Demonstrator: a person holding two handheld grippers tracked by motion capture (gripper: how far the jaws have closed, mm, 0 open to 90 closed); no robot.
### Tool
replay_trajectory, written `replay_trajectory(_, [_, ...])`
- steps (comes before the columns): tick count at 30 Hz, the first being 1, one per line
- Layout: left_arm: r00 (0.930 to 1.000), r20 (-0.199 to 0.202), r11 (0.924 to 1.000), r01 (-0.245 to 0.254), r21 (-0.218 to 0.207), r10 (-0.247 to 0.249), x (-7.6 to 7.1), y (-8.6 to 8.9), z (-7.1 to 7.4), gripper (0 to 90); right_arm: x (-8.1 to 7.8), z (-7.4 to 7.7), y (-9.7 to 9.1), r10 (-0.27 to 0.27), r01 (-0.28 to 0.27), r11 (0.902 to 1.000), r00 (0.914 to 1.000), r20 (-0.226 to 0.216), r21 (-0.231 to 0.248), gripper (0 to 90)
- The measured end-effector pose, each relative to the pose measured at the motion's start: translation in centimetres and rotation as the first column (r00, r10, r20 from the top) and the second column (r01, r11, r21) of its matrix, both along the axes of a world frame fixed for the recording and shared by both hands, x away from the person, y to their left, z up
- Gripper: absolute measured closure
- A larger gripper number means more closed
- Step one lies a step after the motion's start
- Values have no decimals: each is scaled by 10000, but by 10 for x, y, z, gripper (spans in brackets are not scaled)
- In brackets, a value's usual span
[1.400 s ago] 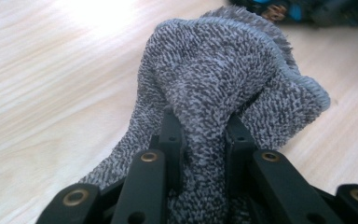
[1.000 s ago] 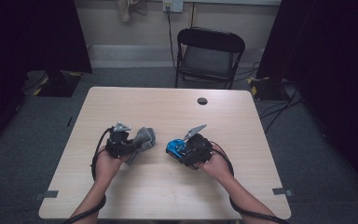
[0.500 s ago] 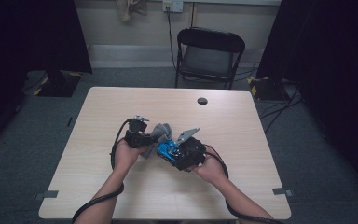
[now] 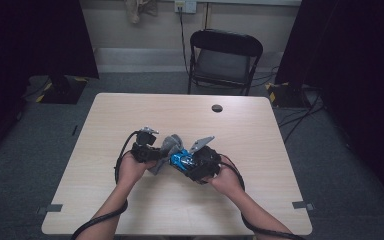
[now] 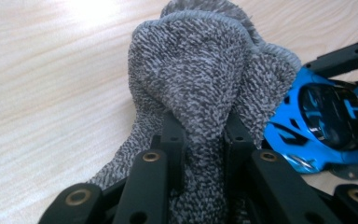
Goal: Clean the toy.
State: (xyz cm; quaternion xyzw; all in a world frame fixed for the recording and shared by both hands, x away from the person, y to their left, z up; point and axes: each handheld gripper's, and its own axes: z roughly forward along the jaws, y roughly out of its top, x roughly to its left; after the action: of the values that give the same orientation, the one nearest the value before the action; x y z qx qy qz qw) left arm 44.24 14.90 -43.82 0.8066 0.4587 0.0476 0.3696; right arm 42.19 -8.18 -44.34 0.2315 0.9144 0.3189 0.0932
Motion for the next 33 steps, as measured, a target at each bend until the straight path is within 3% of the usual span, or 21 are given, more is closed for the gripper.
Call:
replay_trajectory(11, [9990, -91, 9990, 429, 140, -427, -14, 2, -3, 752, 10, -4, -6, -515, 509, 9981, 9985, -167, -347, 286])
replay_trajectory(18, [9958, -150, 9957, 908, 161, -906, -25, -2, -2, 752, 16, -4, -13, -897, 890, 9957, 9956, -271, -259, 286])
replay_trajectory(25, [9930, -229, 9932, 1160, -116, -1162, -32, -3, -3, 752, 23, -2, -20, -1156, 1145, 9930, 9926, -382, -298, 285])
replay_trajectory(28, [9936, -106, 9936, 1126, -132, -1127, -34, -1, -2, 751, 24, -1, -23, -1214, 1207, 9925, 9918, -392, -203, 286])
replay_trajectory(33, [9993, 199, 9990, 328, -303, -322, -23, 16, 10, 751, 21, 1, -25, -1042, 1035, 9944, 9937, -409, -194, 286])
